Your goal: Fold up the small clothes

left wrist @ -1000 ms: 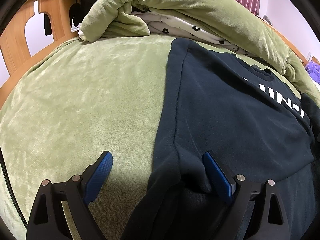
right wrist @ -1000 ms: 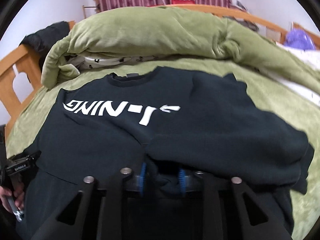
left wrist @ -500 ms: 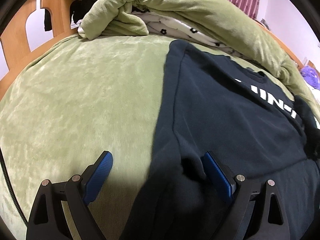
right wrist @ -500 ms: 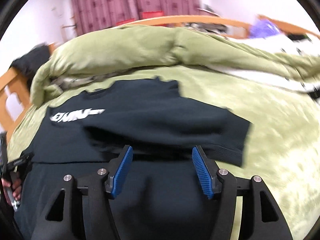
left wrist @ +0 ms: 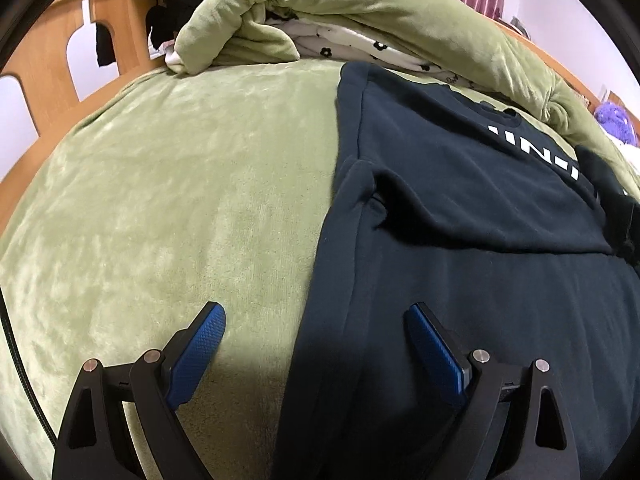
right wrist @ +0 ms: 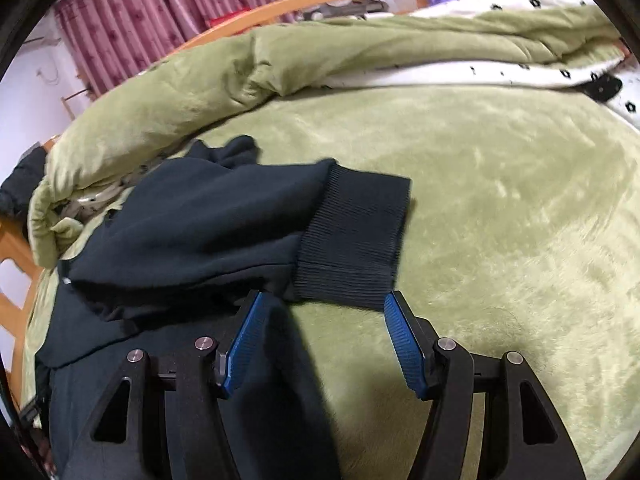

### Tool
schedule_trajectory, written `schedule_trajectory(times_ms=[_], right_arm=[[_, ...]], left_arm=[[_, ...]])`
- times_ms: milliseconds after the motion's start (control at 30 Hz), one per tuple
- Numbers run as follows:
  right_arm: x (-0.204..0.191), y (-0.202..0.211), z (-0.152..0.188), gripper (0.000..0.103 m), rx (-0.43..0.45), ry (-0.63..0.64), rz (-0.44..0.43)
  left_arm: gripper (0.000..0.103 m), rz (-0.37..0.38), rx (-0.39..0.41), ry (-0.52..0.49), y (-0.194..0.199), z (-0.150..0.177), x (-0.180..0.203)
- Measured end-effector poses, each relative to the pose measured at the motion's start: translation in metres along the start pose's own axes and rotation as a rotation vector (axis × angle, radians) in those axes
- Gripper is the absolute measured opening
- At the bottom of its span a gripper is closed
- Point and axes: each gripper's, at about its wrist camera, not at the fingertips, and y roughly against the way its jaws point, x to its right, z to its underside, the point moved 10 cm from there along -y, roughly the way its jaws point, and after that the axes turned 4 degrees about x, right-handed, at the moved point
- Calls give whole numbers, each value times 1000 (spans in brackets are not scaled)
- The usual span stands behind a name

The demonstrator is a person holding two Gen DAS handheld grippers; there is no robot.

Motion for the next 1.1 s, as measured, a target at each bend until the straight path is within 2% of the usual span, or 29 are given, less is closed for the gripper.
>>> schedule_trajectory(times_ms=[133, 300, 333, 367, 467, 600, 800, 967, 1100], right_arm=[[7, -13, -3, 61, -18, -80, -31], [2, -22, -10, 60, -9, -92, -29], [1, -24, -11, 54, -2, -89, -28], [2, -24, -12, 40, 2, -83, -20], [5, -24, -16, 16, 13, -74, -14], [0, -14, -25, 11, 40, -67, -37], [-30, 25, -51, 10, 150, 4, -45], [-81, 66, -78, 9, 251, 122, -66], [-136, 95, -89, 9, 305, 202, -118]], left_arm=[[94, -24, -9, -21, -4, 1, 2], [95, -25, -12, -23, -5, 2, 2], [96, -24, -12, -22, -5, 2, 2], [96, -25, -12, -23, -5, 3, 2], [96, -31, -9, -27, -5, 2, 1], [96, -35, -4, -24, -4, 3, 1], [96, -11, -1, 12, 1, 6, -2], [95, 7, 7, 40, 5, 9, -4], [95, 7, 7, 41, 6, 10, -3]])
